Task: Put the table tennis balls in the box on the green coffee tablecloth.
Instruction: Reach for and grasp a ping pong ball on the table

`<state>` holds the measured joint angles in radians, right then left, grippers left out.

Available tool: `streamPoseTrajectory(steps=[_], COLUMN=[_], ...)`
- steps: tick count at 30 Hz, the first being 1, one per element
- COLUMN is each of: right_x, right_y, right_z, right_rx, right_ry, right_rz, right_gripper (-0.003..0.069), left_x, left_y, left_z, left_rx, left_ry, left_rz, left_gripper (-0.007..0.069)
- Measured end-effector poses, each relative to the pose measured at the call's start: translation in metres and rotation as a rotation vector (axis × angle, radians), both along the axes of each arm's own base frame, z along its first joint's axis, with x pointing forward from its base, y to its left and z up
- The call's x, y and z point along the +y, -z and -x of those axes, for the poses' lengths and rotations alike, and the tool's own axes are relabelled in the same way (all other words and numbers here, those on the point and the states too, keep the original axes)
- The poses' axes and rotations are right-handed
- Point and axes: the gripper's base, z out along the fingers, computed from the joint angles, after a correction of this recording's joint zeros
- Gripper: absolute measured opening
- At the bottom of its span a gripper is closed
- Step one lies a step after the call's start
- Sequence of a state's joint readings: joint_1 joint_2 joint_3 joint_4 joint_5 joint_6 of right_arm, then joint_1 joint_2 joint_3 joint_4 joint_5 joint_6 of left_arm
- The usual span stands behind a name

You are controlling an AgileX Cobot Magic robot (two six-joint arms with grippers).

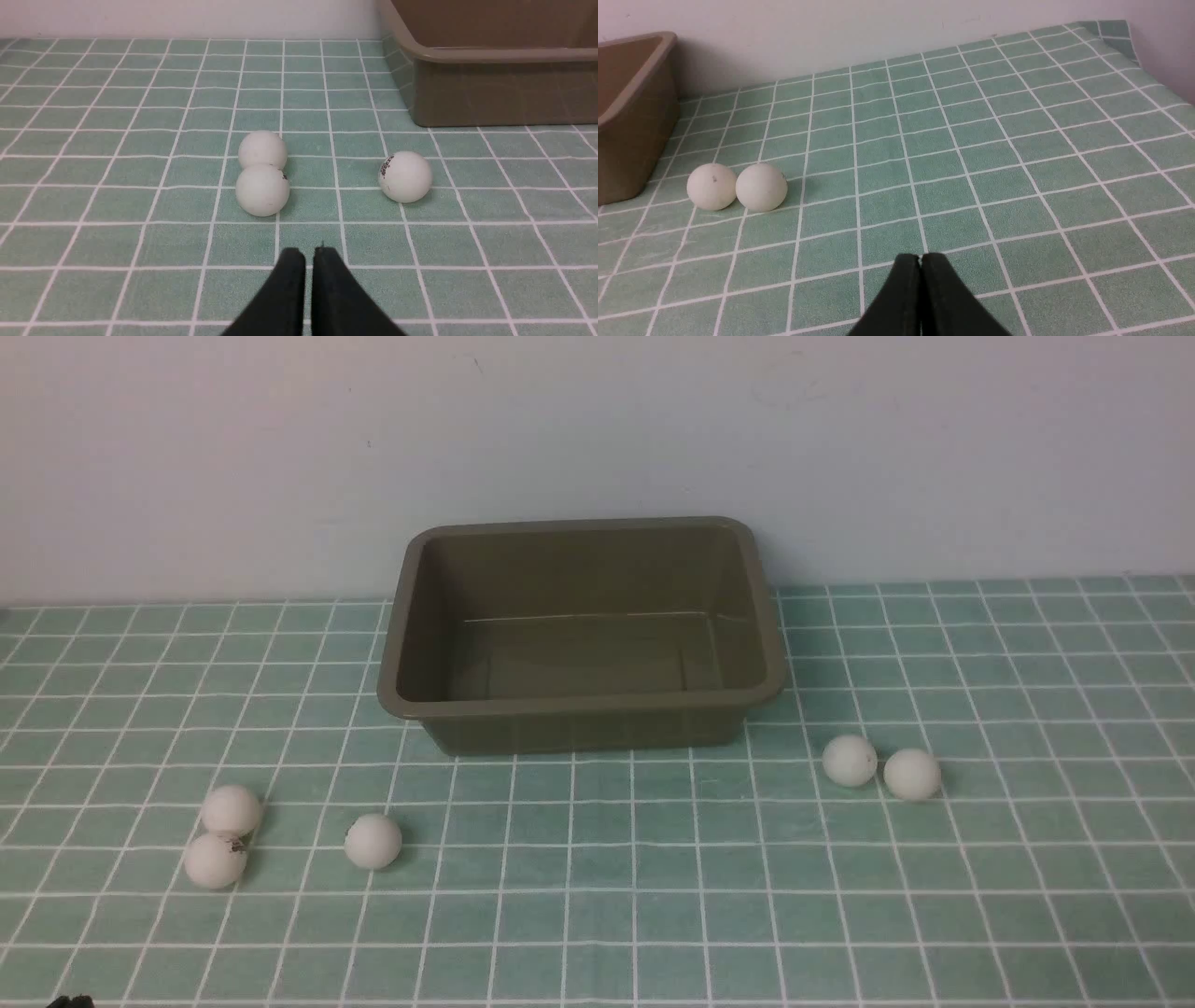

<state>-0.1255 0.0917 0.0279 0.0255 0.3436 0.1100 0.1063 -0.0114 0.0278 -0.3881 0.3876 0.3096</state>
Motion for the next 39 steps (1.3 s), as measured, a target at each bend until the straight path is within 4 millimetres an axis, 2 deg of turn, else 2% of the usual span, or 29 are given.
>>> streamPoseTrajectory(steps=[28,30,33,34,37,39], right_x=[0.000,0.001,0.001,0.000,-0.004,-0.008], right_y=[-0.001,-0.005,-0.015,-0.020,-0.028,-0.033], right_z=[0.000,-0.002,-0.003,-0.004,-0.003,-0.002], right_rx=[-0.012,-0.070,-0.202,-0.270,-0.390,-0.474], right_ry=[0.001,0.010,0.040,0.063,0.111,0.154], right_rz=[-0.012,-0.091,-0.269,-0.377,-0.551,-0.663], right_gripper=[-0.0010,-0.0010,-0.0010,-0.0010,-0.0010,-0.0010], left_x=[0.000,-0.003,-0.008,-0.010,-0.009,-0.004], left_y=[0.000,-0.001,-0.006,-0.009,-0.022,-0.028], left_z=[0.000,0.000,-0.001,-0.001,-0.003,-0.004], left_rx=[-0.001,-0.007,-0.029,-0.050,-0.150,-0.214], left_ry=[-0.001,-0.004,-0.014,-0.017,-0.059,-0.107], left_rz=[0.012,0.119,0.401,0.527,0.905,1.077], left_gripper=[0.0009,0.0009,0.0009,0.0009,0.0009,0.0009])
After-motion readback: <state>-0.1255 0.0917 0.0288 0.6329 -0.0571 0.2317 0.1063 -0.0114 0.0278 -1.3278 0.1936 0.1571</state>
